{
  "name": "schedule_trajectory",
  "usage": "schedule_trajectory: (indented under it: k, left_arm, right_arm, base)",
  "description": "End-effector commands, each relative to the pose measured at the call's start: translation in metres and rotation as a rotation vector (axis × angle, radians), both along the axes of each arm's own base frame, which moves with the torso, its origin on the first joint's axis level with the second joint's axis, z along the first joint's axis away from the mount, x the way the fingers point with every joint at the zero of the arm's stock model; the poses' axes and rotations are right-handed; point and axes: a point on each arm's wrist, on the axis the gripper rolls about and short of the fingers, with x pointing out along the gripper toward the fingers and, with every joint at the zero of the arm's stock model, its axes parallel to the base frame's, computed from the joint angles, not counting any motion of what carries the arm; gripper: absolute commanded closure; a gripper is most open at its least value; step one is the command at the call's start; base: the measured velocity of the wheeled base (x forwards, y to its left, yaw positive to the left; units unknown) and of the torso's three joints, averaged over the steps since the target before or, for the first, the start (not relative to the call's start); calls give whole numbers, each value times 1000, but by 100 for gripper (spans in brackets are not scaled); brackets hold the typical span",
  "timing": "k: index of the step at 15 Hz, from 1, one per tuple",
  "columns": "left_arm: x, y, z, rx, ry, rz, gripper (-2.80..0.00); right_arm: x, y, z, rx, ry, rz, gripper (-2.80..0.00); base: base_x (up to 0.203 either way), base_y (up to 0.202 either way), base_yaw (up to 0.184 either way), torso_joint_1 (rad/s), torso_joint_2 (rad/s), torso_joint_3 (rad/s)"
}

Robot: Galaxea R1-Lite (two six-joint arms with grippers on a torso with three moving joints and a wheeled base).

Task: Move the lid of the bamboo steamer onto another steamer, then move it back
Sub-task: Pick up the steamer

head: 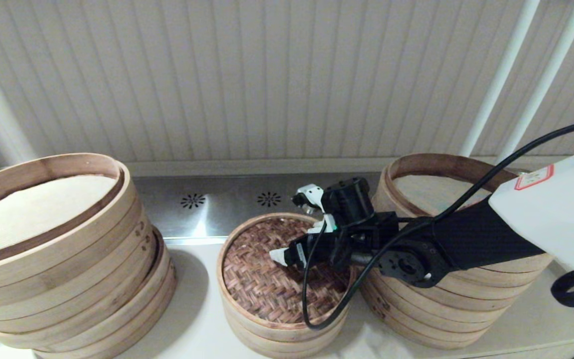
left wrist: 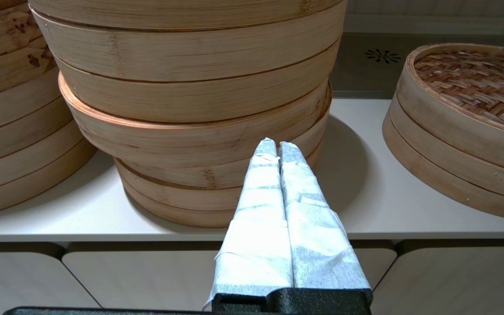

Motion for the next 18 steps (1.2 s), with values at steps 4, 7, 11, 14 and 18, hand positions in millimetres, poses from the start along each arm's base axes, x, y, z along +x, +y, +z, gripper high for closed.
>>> schedule_trajectory:
  k: [4, 7, 11, 14, 18]
  left_arm:
    - [0, 0, 0, -1, -1, 1, 0]
    - [0, 0, 0, -1, -1, 1, 0]
    - [0, 0, 0, -1, -1, 1, 0]
    - [0, 0, 0, -1, -1, 1, 0]
    - [0, 0, 0, -1, -1, 0, 0]
  right_arm:
    - [-1, 0, 2, 25, 19, -7, -280]
    - [-5, -1, 8, 43, 34, -16, -280]
    - [-9, -1, 12, 40, 53, -17, -280]
    - [-13, 3, 10, 29, 52, -4, -280]
    - [-19, 7, 7, 23, 55, 12, -280]
  base:
    - [0, 0, 0, 0, 0, 0]
    - [0, 0, 0, 0, 0, 0]
    - [0, 0, 0, 0, 0, 0]
    - [0, 0, 0, 0, 0, 0]
    - [0, 0, 0, 0, 0, 0]
